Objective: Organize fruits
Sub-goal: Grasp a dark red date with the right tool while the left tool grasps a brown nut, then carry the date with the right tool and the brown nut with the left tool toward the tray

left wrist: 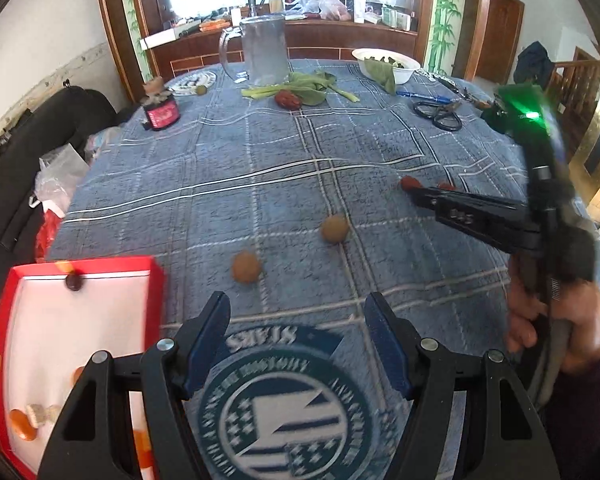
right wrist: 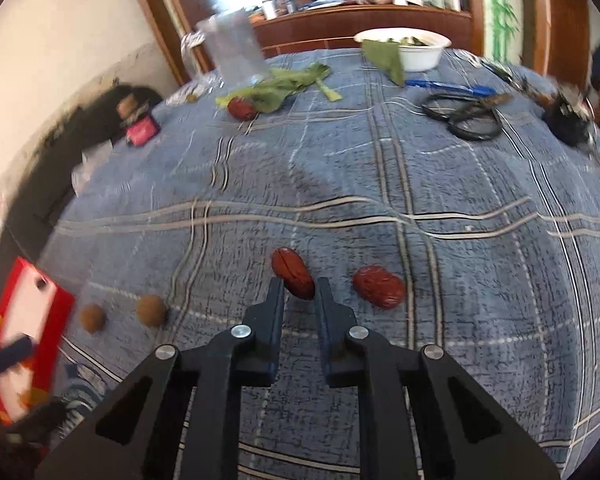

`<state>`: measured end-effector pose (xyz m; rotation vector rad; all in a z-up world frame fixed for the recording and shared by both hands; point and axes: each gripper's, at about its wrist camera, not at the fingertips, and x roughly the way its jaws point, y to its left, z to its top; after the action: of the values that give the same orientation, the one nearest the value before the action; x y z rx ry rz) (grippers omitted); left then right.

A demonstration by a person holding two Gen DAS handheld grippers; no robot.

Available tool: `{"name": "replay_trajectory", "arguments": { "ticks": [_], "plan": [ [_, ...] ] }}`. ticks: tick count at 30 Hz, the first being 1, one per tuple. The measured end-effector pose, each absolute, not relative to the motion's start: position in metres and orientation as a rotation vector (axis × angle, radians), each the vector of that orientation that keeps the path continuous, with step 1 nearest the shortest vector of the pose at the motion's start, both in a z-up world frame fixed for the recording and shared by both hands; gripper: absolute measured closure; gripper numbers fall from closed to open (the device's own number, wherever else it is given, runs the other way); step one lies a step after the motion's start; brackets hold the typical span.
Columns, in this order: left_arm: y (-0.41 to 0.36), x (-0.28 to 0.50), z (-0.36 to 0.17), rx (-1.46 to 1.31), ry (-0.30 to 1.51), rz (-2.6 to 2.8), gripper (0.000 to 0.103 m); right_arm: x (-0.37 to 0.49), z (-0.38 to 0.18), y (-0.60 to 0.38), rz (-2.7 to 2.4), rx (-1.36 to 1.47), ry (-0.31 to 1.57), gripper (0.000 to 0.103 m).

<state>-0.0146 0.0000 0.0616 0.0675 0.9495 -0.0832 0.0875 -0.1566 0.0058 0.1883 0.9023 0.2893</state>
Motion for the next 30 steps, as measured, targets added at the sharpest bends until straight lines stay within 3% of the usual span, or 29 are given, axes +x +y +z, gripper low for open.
{"name": "replay_trajectory", "arguments": {
  "ticks": [5, 7, 9, 21, 30],
  "plan": [
    [-0.015, 0.007, 0.050, 0.038, 0.968, -0.100, 0.038, 0.084, 0.023, -0.186, 0.267, 0.323, 0.844, 0.086],
    [-0.021, 0.017, 0.045, 0.035, 0.985, -0.106, 0.048, 0.083, 0.027, -0.194, 0.259, 0.363, 0.821, 0.086],
    [-0.024, 0.024, 0.042, 0.030, 0.990, -0.107, 0.049, 0.083, 0.030, -0.199, 0.252, 0.389, 0.810, 0.086],
    [-0.032, 0.059, 0.018, 0.025, 1.020, -0.057, 0.081, 0.085, 0.032, -0.200, 0.290, 0.447, 0.808, 0.086],
    [-0.036, 0.059, 0.020, 0.024, 0.987, -0.069, 0.081, 0.086, 0.032, -0.197, 0.306, 0.451, 0.815, 0.086]
  ]
}}
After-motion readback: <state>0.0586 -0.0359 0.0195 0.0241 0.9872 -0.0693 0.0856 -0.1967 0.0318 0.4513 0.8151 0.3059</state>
